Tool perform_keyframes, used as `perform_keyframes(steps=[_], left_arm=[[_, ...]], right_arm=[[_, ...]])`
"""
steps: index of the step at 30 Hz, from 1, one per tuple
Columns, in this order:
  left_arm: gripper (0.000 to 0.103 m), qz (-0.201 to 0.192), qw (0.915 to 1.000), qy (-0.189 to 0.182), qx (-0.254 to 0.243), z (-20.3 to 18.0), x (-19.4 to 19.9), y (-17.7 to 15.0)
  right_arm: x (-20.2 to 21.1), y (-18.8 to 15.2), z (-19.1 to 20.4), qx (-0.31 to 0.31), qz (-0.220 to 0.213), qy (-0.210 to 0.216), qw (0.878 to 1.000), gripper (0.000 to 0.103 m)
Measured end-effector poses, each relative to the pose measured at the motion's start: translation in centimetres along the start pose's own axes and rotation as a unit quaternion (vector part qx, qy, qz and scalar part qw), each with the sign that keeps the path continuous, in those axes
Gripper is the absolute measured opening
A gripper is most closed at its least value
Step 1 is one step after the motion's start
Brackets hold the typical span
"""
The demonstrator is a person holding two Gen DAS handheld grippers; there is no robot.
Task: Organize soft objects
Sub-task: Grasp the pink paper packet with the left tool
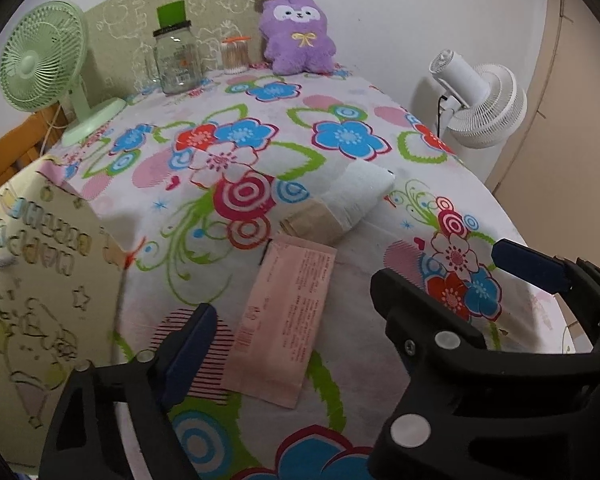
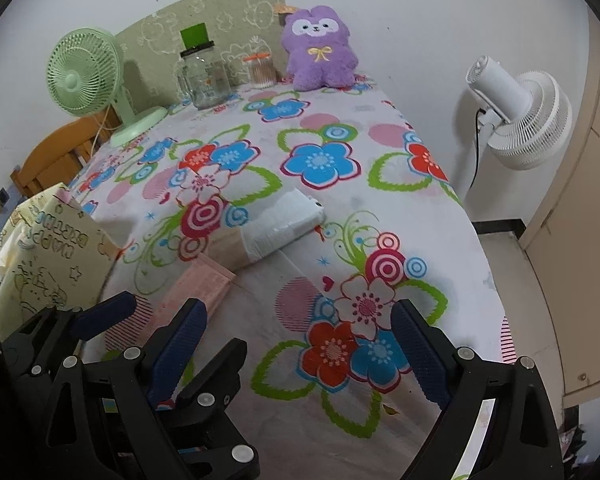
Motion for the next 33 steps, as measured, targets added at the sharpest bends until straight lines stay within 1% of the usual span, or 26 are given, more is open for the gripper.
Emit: perform_keyframes(steps=[3, 5, 7, 9, 11, 12, 14, 17, 22, 28, 33], left_arm=[[0.079, 0.008, 1.0, -0.003, 0.004, 0.0, -0.6, 0.0], [0.073, 0.001, 0.9999, 0.006, 0.008, 0.1, -0.5, 0.0], [0.07, -0.003, 0.9999, 0.006, 0.01, 0.0, -0.5, 0.0], [0.064, -0.005, 0.9999, 0.006, 0.012, 0.1, -0.4, 0.1], [0.048, -0.008, 0.9999, 0.006, 0.013, 0.2, -0.3, 0.2], [0.045, -0.009, 0.9998, 0.005, 0.015, 0.2, -0.2, 0.2], [0.042, -0.009, 0.9998, 0.007, 0.019, 0.4, -0.2, 0.2], [0.042, -0.01, 0.9996, 0.011, 0.024, 0.7, -0.1, 0.3], [0.042, -0.018, 0.999, 0.018, 0.036, 1.5, 0.6, 0.7], [0.042, -0.028, 0.9976, 0.025, 0.057, 2.9, 1.2, 1.9], [0.042, -0.025, 0.9962, 0.032, 0.078, 3.8, 0.9, 3.0]], right_arm=[[-0.4, -0.1, -0.3, -0.002, 0.006, -0.003, 1.0, 0.095], [-0.6, -0.1, -0.5, -0.004, 0.008, -0.003, 1.0, 0.095], [-0.7, -0.2, -0.5, -0.005, 0.008, 0.0, 1.0, 0.095], [-0.7, -0.1, -0.6, -0.005, 0.009, 0.0, 1.0, 0.095], [-0.8, 0.0, -0.4, -0.005, 0.01, 0.003, 1.0, 0.095], [-0.8, 0.0, -0.4, -0.004, 0.01, 0.004, 1.0, 0.095], [-0.8, 0.2, -0.2, -0.002, 0.009, 0.003, 1.0, 0.095], [-0.8, 0.4, 0.0, 0.003, 0.009, 0.003, 1.0, 0.095], [-0.5, 0.9, 0.9, 0.014, 0.006, 0.016, 1.0, 0.095], [-0.2, 2.5, 2.0, 0.024, -0.003, 0.028, 0.999, 0.095], [-0.5, 4.0, 2.5, 0.033, -0.005, 0.029, 0.999, 0.094]])
Point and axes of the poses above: each gripper's, at about its wrist camera, not at the fingertips, and x roughly against the way its jaws point, z to its left, y to its top, the point moved 6 cm from there along -x, roughly the way its jaws point, and after that the axes turned 13 degrees about z, right-handed, at the moved point
